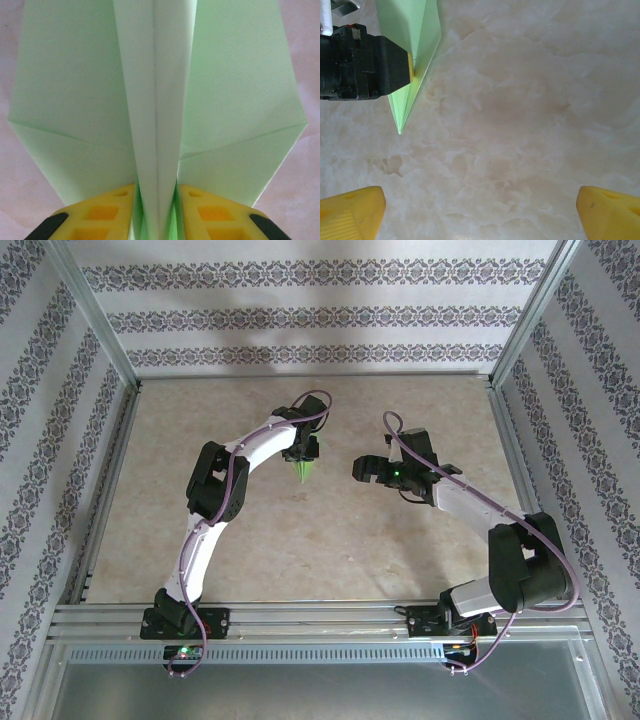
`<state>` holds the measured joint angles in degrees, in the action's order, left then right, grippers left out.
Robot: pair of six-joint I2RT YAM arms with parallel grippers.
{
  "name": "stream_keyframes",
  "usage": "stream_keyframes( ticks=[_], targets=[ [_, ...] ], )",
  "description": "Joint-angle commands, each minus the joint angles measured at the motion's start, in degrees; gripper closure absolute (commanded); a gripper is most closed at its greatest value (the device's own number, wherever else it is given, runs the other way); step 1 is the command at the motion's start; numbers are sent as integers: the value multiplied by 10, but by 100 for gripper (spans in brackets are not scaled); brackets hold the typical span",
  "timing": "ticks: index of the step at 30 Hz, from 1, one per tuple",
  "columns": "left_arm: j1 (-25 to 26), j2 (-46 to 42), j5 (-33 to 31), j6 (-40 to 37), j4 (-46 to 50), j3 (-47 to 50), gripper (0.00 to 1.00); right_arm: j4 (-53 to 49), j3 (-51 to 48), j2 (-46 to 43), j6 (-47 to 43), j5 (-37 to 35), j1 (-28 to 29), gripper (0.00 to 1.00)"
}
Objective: Fold a paper plane with a square sheet of paper (pick it up from the middle)
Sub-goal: Move the paper plane to the top-center of the table.
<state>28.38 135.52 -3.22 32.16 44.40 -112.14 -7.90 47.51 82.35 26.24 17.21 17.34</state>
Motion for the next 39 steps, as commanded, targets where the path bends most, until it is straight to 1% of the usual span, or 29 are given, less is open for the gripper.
stream_keyframes(
  ticks=[1,9,14,24,31,39],
  targets=[
    [-5,30,-2,8,39,-7,73,10,-2,8,8,9,-5,2],
    [-5,43,-8,-17,49,-10,71,12,-1,12,12,11,-4,2],
    [-4,51,-10,-32,54,-15,68,14,0,16,13,12,-3,2],
    [-4,69,-13,-23,67,-41,68,14,5,19,15,11,0,2],
    [-4,33,15,-11,67,-67,68,13,8,18,15,8,1,2],
    [-4,-12,-9,0,81,-87,66,17,3,19,20,6,2,2]
  ],
)
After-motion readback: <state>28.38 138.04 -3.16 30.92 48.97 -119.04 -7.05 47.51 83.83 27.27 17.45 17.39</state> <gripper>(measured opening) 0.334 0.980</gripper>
